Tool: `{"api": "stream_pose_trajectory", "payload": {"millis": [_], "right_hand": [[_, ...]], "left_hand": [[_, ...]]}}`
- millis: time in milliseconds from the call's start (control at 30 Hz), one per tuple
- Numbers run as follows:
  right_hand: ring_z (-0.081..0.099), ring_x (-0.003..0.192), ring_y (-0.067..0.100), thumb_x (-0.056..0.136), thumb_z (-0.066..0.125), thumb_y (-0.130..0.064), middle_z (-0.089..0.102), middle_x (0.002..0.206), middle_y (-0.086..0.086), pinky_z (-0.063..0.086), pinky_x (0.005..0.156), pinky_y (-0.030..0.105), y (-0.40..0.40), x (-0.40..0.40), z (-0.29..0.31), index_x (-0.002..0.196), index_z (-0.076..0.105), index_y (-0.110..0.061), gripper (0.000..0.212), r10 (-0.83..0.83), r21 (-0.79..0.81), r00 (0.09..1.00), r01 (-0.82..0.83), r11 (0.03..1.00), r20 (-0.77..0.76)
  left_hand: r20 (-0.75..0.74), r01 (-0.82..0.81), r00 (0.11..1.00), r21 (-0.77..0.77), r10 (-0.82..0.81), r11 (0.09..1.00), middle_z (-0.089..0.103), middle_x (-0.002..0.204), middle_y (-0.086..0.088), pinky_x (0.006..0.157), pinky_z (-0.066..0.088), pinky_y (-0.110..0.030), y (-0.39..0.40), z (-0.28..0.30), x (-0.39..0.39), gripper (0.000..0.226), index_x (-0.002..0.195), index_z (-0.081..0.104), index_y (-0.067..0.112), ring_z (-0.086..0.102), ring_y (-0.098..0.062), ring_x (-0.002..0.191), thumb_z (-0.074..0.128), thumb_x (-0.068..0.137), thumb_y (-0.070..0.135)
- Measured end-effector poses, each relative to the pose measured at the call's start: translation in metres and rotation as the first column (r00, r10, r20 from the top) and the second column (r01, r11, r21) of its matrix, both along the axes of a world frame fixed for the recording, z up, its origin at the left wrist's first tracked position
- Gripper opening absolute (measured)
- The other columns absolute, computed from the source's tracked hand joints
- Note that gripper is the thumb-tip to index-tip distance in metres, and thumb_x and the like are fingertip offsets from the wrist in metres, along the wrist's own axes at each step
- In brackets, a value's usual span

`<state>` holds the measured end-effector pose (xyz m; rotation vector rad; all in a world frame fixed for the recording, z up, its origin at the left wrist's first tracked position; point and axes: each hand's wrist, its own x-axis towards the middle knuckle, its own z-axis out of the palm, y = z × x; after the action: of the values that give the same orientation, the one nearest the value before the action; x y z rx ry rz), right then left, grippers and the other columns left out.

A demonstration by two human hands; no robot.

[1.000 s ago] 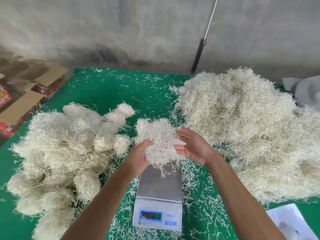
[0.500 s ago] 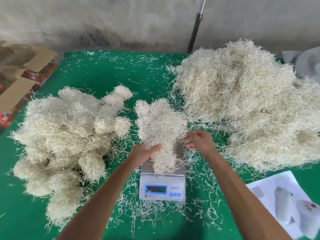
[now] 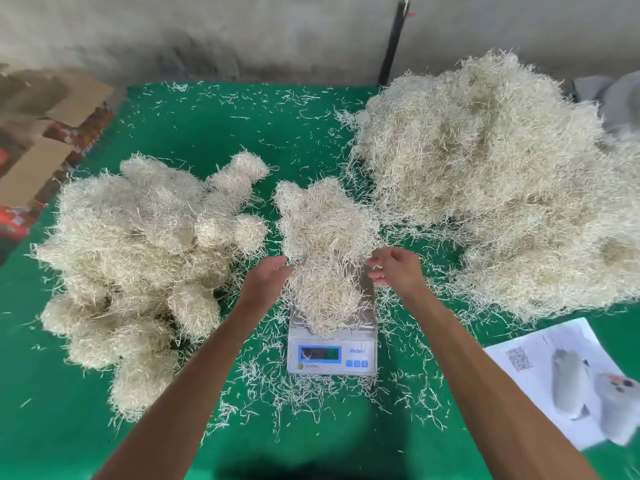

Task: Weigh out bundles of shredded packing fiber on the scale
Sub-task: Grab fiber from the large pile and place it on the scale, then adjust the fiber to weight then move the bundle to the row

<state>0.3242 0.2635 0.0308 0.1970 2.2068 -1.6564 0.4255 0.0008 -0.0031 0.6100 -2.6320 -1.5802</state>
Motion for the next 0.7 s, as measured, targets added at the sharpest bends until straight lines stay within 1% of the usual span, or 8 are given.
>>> {"api": "stream_pose_trajectory", "payload": {"millis": [33, 100, 167, 200, 300, 367, 567, 700], "right_hand": [[0.076, 0.089, 0.022, 0.107, 0.053, -0.018, 0.076, 0.103, 0.006, 0.062, 0.079, 0.036, -0.002, 0.001, 0.0, 0.113, 0.067, -0.008, 0.018, 0.001, 0.006, 1.0, -0.001, 1.0, -0.016], [0.075, 0.09, 0.021, 0.107, 0.053, -0.019, 0.075, 0.104, 0.004, 0.062, 0.079, 0.035, -0.006, 0.002, 0.002, 0.112, 0.067, -0.01, 0.018, 0.004, 0.015, 0.999, -0.004, 1.0, -0.036], [0.075, 0.09, 0.021, 0.107, 0.054, -0.02, 0.075, 0.103, 0.002, 0.062, 0.081, 0.035, -0.008, 0.001, 0.003, 0.111, 0.067, -0.011, 0.017, 0.01, 0.021, 0.999, -0.009, 1.0, -0.047], [0.076, 0.09, 0.021, 0.107, 0.054, -0.02, 0.076, 0.103, 0.002, 0.062, 0.081, 0.036, -0.009, 0.0, 0.004, 0.111, 0.067, -0.011, 0.017, 0.01, 0.026, 0.999, -0.008, 1.0, -0.049], [0.076, 0.088, 0.021, 0.107, 0.054, -0.021, 0.076, 0.103, 0.001, 0.063, 0.079, 0.034, -0.011, -0.004, 0.004, 0.111, 0.067, -0.013, 0.016, 0.021, 0.045, 0.998, -0.019, 0.999, -0.054], [0.077, 0.087, 0.019, 0.107, 0.054, -0.022, 0.076, 0.103, 0.0, 0.062, 0.076, 0.032, -0.011, -0.006, 0.003, 0.109, 0.066, -0.016, 0.014, 0.027, 0.054, 0.998, -0.024, 0.998, -0.057], [0.077, 0.087, 0.018, 0.106, 0.056, -0.021, 0.076, 0.101, -0.001, 0.061, 0.074, 0.029, -0.018, -0.015, -0.003, 0.108, 0.068, -0.014, 0.014, 0.045, 0.048, 0.999, -0.044, 0.998, -0.03], [0.075, 0.09, 0.023, 0.107, 0.054, -0.019, 0.076, 0.108, 0.003, 0.061, 0.087, 0.038, -0.027, -0.023, -0.002, 0.105, 0.068, -0.016, 0.015, 0.065, 0.063, 0.997, -0.063, 0.996, -0.033]], "left_hand": [[-0.019, -0.012, 1.0, 0.015, 0.012, 1.0, 0.067, 0.097, 0.015, 0.06, 0.049, -0.012, 0.0, 0.003, 0.001, 0.041, 0.121, 0.065, 0.023, 0.057, -0.004, 0.073, 0.056, 0.091, 0.05], [-0.017, -0.024, 1.0, 0.031, 0.024, 0.999, 0.065, 0.087, 0.026, 0.061, 0.05, -0.008, 0.0, 0.008, 0.002, 0.048, 0.125, 0.063, 0.028, 0.06, 0.01, 0.076, 0.054, 0.09, 0.06], [-0.002, -0.031, 1.0, 0.052, 0.031, 0.998, 0.068, 0.081, 0.026, 0.056, 0.05, -0.009, -0.001, 0.01, 0.002, 0.052, 0.127, 0.061, 0.032, 0.061, 0.014, 0.071, 0.054, 0.088, 0.065], [0.005, -0.033, 0.999, 0.068, 0.033, 0.997, 0.069, 0.083, 0.024, 0.058, 0.052, -0.012, -0.001, 0.009, 0.002, 0.054, 0.127, 0.062, 0.03, 0.062, 0.013, 0.072, 0.055, 0.087, 0.065], [0.023, -0.038, 0.999, 0.119, 0.035, 0.992, 0.067, 0.102, 0.02, 0.082, 0.056, -0.027, -0.003, 0.007, 0.0, 0.057, 0.129, 0.062, 0.025, 0.061, 0.006, 0.094, 0.057, 0.087, 0.063], [0.027, -0.046, 0.999, 0.157, 0.042, 0.986, 0.066, 0.104, 0.019, 0.089, 0.055, -0.033, -0.004, 0.005, -0.002, 0.056, 0.129, 0.062, 0.021, 0.06, 0.004, 0.1, 0.059, 0.089, 0.06], [0.049, -0.074, 0.997, 0.186, 0.066, 0.98, 0.072, 0.103, 0.004, 0.084, 0.061, -0.046, -0.007, 0.0, -0.011, 0.055, 0.129, 0.063, 0.018, 0.067, -0.016, 0.091, 0.061, 0.091, 0.057], [0.049, -0.067, 0.997, 0.157, 0.06, 0.985, 0.072, 0.103, 0.002, 0.083, 0.061, -0.044, -0.008, -0.001, -0.023, 0.052, 0.126, 0.063, 0.017, 0.07, -0.017, 0.092, 0.059, 0.092, 0.056]]}}
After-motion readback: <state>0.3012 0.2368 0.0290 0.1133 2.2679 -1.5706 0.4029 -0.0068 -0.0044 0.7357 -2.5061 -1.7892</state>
